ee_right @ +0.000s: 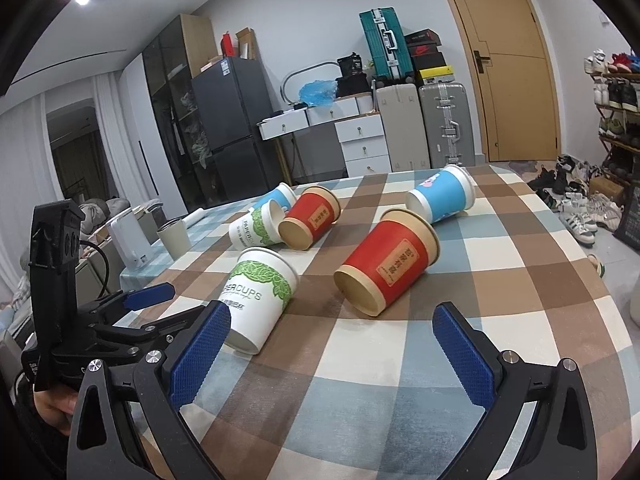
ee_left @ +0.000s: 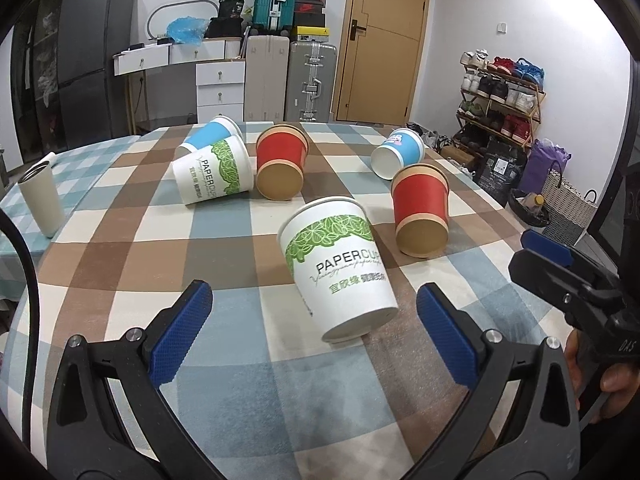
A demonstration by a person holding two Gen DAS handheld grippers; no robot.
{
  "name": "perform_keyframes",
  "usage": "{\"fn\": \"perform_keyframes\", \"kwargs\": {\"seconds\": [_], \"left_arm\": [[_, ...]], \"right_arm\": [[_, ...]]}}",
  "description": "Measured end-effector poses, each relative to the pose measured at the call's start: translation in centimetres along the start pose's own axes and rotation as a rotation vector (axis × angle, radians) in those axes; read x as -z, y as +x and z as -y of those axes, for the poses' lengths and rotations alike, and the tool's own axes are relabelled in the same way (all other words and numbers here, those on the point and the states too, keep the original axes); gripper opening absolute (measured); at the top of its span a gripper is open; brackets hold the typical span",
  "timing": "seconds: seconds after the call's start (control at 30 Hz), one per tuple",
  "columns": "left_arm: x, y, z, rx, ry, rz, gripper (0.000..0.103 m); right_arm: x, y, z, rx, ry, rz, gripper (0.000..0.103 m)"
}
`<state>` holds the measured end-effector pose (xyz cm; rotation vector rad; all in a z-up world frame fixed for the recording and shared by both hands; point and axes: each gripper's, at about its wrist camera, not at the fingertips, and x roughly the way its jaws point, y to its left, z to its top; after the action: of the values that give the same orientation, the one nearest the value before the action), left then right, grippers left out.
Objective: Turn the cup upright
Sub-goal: 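Move the left tool to the lying white PAPERCUPS cup and close on it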
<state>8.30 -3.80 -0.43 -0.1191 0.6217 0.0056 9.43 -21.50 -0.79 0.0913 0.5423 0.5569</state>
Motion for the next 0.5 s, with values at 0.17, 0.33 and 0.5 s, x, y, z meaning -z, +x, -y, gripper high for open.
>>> {"fn": "perform_keyframes", "kwargs": {"seconds": [0.17,0.33,0.5], "left_arm": [[-0.7,1.3,0.7,-0.004,0.0,-0.022,0.102],[-1.3,2.5,0.8,-0.016,-0.004,-0.046,0.102],[-1.6,4.0,1.2,-0.034,0.016,-0.078,0.101]], "right_arm": [[0.0,-0.2,0.2,0.014,0.012,0.002,0.103],[0.0,-0.2,0.3,0.016,0.013,0.005,0.103],[0.0,-0.2,0.3,0.015,0.013,0.006,0.103]]}}
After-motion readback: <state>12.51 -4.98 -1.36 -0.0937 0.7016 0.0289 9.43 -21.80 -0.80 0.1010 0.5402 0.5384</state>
